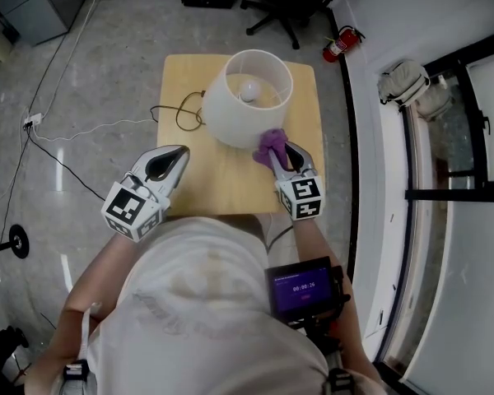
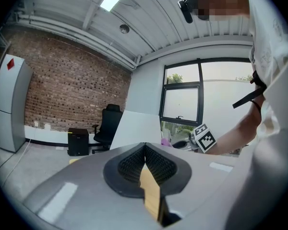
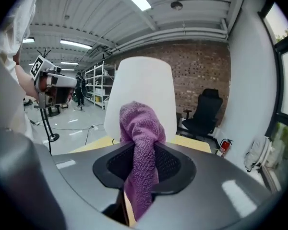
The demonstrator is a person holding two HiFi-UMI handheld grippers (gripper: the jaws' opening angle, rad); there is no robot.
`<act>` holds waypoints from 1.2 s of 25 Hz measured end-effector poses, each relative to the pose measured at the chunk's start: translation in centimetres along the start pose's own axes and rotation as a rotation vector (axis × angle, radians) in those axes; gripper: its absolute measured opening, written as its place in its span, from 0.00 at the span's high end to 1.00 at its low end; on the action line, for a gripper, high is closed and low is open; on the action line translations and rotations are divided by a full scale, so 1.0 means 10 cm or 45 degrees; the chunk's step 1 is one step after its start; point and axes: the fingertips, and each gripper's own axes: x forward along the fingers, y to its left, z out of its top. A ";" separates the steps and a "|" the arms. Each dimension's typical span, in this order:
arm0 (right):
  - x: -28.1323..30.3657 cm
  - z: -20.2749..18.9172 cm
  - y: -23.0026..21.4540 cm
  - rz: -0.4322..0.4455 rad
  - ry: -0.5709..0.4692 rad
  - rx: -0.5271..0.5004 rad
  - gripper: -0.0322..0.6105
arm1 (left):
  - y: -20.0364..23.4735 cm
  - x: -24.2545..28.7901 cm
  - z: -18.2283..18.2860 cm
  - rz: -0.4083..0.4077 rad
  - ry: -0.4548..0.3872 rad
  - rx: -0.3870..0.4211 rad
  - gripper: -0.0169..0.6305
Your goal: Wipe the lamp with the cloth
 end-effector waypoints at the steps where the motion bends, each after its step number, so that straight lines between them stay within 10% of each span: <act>1: 0.00 -0.08 0.00 0.001 0.040 -0.003 0.76 | 0.00 0.00 0.01 -0.003 -0.004 -0.001 0.97; 9: -0.22 0.20 -0.37 -0.101 0.100 -0.145 0.76 | 0.12 -0.03 -0.01 0.033 -0.051 -0.048 0.97; 20: -0.55 2.39 -0.40 0.117 -0.216 -0.563 0.76 | 0.20 -0.16 -0.04 0.067 -0.082 -0.068 0.97; 26: 0.16 2.34 0.12 0.474 0.213 -0.889 0.76 | 0.39 -0.34 -0.07 0.170 -0.110 -0.097 0.97; 30: 0.58 2.00 0.09 0.482 0.586 -0.939 0.76 | 0.51 -0.48 -0.08 0.227 -0.124 -0.108 0.97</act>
